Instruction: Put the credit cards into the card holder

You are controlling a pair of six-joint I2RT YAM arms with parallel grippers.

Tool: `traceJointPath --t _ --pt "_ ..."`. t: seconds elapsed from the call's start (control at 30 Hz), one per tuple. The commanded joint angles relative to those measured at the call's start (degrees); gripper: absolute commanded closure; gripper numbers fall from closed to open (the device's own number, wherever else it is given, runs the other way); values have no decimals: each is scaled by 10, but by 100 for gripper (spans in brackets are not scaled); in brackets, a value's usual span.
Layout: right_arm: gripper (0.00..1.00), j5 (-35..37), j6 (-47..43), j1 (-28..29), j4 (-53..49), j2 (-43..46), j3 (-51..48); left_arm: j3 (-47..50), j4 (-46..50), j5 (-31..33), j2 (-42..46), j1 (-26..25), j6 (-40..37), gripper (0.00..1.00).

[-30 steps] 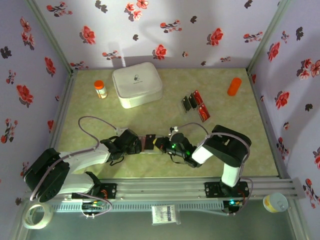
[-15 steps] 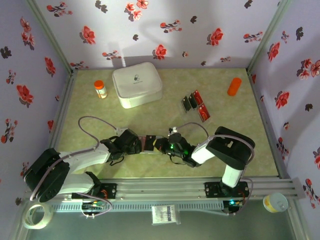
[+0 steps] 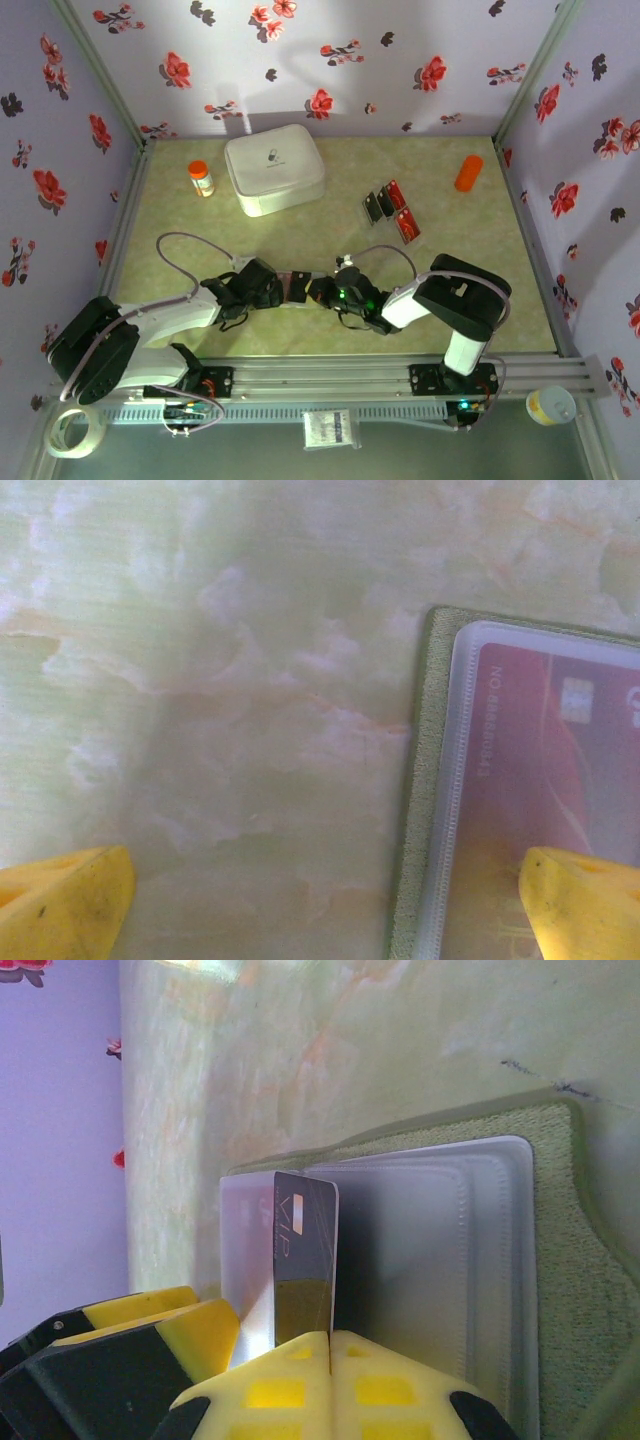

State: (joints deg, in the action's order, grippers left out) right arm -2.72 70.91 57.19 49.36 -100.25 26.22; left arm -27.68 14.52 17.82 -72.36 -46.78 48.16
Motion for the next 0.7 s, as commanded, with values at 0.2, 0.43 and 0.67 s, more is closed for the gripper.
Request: traceJointPath --t 0.2,0.43,0.67 --pt "100 11 -14 15 -72 22 -3 11 14 -5 -2 -2 13 0" --pt "100 7 -16 17 -81 23 -2 11 14 -5 -2 -2 13 0" --pt "100 1 -18 18 -86 12 9 13 12 -5 -2 -3 15 0"
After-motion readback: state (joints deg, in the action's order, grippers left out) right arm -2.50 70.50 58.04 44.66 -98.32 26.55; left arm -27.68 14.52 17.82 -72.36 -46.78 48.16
